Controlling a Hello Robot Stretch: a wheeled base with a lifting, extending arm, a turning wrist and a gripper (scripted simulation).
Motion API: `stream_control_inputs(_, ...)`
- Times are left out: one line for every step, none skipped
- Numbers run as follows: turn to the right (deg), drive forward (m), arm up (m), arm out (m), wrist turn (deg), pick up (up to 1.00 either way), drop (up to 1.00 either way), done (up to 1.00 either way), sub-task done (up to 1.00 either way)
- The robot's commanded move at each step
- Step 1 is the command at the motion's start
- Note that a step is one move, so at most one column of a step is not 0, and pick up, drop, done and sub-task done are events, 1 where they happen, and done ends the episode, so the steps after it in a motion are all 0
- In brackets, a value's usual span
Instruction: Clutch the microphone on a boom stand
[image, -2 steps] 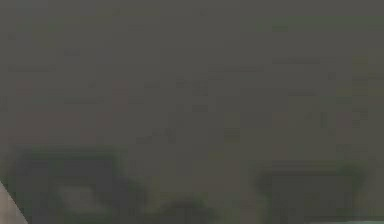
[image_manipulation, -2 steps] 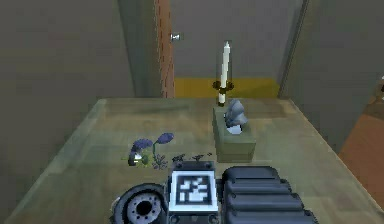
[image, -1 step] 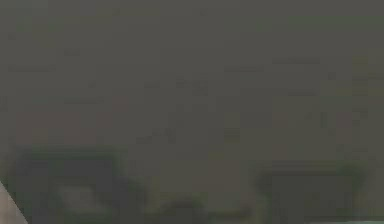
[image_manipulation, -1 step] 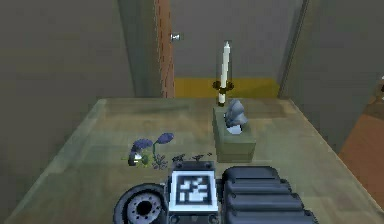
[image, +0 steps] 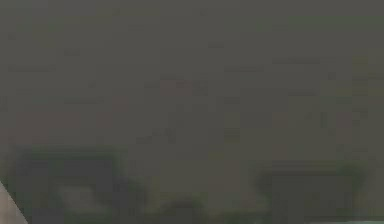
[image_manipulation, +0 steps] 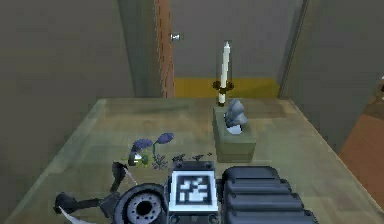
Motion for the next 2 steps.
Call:
stream_control_inputs(0.0, 0.00, 0.00, 0.00, 45.0, 0.00, 0.00, 0.00, 0.00)
stream_control_inputs(0.0, 0.00, 0.00, 0.00, 0.0, 1.00, 0.00, 0.00, 0.00)
